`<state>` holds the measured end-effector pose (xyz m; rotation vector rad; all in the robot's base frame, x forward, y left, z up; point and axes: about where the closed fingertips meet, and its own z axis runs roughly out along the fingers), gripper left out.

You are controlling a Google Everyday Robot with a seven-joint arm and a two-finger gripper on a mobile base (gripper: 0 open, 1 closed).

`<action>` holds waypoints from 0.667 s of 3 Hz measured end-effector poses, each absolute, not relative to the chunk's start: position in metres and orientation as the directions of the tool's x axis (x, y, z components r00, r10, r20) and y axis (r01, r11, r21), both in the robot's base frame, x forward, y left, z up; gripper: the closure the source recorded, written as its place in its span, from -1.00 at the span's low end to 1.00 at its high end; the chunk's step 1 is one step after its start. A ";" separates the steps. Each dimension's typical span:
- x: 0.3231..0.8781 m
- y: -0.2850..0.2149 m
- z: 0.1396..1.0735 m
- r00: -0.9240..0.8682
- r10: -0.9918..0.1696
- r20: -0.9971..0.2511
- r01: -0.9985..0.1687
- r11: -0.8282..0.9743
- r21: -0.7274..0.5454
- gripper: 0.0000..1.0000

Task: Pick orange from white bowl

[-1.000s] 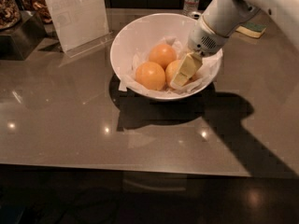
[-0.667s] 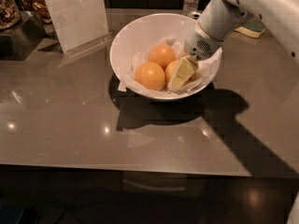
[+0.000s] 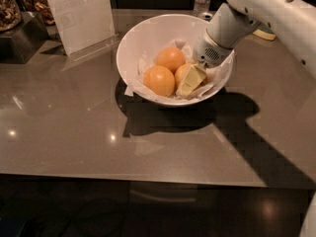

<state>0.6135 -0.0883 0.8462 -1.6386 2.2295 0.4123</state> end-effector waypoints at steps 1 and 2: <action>0.612 -0.090 0.854 -0.257 -0.851 -0.458 -0.957 0.290 -0.002 0.42; 0.605 -0.093 0.877 -0.206 -0.841 -0.501 -0.965 0.259 -0.039 0.89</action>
Offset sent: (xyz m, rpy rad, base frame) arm -0.0189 -0.0120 0.0647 0.1002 -0.1553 0.0759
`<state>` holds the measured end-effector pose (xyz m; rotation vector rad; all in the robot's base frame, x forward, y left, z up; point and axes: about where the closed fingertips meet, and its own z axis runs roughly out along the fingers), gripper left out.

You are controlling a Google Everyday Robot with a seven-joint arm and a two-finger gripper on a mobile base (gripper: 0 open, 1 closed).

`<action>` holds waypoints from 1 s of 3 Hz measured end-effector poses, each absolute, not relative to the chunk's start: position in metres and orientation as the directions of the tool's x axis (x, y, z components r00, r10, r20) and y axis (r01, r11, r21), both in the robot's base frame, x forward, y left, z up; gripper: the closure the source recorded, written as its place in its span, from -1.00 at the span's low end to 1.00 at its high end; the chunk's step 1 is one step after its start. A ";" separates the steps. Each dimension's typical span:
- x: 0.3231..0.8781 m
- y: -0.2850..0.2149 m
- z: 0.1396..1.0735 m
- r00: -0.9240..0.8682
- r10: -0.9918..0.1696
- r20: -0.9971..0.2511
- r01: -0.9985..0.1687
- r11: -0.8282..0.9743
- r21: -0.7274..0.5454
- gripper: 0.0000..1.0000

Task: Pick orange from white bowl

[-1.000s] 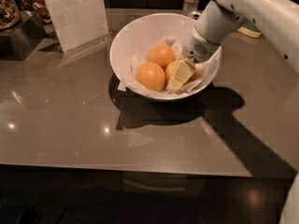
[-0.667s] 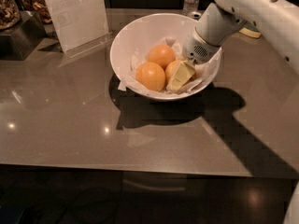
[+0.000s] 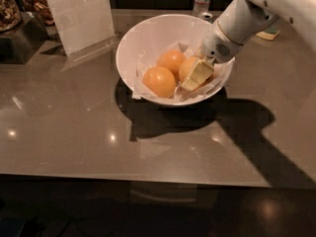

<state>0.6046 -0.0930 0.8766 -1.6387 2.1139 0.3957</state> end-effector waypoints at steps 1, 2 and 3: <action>0.592 -0.095 0.910 -0.136 -0.821 -0.555 -0.979 0.198 -0.054 1.00; 0.573 -0.101 0.948 -0.075 -0.779 -0.622 -0.992 0.123 -0.034 1.00; 0.558 -0.111 0.970 -0.049 -0.706 -0.706 -0.997 0.078 -0.009 1.00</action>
Offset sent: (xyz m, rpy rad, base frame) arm -0.0593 -0.0226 0.1242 0.2504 -0.0113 0.2406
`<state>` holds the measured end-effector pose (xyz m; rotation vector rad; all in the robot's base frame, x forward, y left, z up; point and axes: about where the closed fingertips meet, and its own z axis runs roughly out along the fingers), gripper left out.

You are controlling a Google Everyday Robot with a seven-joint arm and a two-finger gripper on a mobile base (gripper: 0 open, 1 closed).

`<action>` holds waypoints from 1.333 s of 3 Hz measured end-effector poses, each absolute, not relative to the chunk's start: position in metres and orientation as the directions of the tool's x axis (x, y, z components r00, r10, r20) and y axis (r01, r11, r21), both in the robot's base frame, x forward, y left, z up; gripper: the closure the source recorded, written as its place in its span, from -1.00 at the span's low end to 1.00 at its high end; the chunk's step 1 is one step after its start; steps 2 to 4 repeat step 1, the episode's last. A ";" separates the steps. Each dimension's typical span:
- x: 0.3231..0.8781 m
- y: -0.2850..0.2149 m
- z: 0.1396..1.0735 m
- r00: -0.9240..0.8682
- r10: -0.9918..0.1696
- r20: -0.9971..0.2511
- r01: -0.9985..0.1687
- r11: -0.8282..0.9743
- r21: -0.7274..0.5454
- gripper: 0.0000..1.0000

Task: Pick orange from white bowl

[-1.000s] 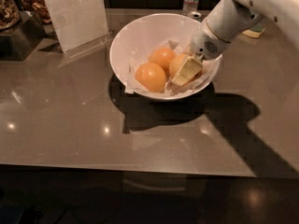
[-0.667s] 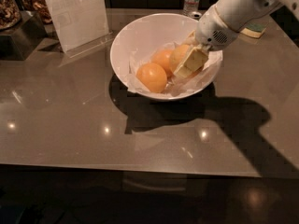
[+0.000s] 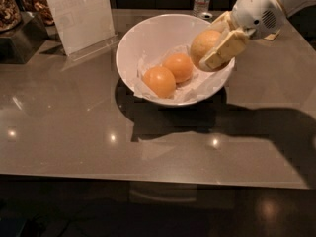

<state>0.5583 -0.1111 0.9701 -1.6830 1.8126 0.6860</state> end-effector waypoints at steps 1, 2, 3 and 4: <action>0.540 -0.125 0.990 -0.021 -0.644 -0.765 -0.998 0.065 -0.027 1.00; 0.540 -0.125 0.990 -0.021 -0.644 -0.765 -0.998 0.065 -0.027 1.00; 0.540 -0.125 0.990 -0.021 -0.644 -0.765 -0.998 0.065 -0.027 1.00; 0.540 -0.125 0.990 -0.021 -0.644 -0.765 -0.998 0.065 -0.027 1.00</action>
Offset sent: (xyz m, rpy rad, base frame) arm 0.0000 0.0000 0.0000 0.0000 0.0000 0.0000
